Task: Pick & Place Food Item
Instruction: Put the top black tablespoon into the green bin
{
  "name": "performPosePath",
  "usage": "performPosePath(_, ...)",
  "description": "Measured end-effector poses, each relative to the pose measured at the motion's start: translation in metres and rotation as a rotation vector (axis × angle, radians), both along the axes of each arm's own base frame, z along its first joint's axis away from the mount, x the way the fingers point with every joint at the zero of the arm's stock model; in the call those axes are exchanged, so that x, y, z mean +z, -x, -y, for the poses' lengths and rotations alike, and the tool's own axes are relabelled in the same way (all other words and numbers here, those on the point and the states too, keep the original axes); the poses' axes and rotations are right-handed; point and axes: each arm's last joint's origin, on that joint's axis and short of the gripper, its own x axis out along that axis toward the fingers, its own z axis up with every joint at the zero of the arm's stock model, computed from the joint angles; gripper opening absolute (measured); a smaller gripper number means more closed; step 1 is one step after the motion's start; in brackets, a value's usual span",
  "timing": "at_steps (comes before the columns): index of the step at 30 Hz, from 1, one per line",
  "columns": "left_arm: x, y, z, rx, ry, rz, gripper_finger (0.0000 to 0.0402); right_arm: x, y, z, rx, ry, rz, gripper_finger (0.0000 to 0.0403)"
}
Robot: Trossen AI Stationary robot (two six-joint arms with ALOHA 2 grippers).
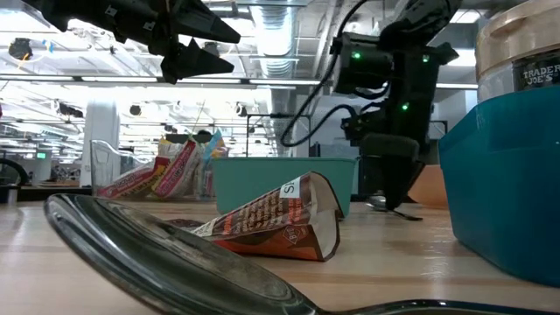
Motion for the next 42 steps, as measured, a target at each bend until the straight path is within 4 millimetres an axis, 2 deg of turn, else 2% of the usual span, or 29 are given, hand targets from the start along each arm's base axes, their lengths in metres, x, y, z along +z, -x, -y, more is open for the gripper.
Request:
performPosePath(3,0.0,0.0,0.0,0.0,0.0,0.0,0.0301,0.007,0.005,0.0,-0.02,-0.006,0.003,0.0117)
performPosePath(9,0.0,0.0,0.0,0.0,0.0,0.0,0.0301,0.034,0.011,0.0,-0.115,-0.025,0.113,0.0118)
performPosePath(15,0.0,0.0,0.0,0.0,0.0,0.0,0.0301,0.05,0.015,0.0,-0.411,-0.092,0.234,0.0117)
performPosePath(22,0.0,0.0,0.0,0.0,0.0,0.0,0.0301,0.041,0.011,0.0,-0.609,-0.2,0.225,0.0117)
performPosePath(35,0.001,0.0,-0.001,0.004,-0.005,0.01,0.0301,0.012,0.003,0.011,-0.678,-0.215,0.122,0.0117)
performPosePath(42,0.0,0.0,-0.001,0.004,-0.006,0.005,0.0301,0.007,0.003,0.012,-0.682,-0.213,0.103,0.0117)
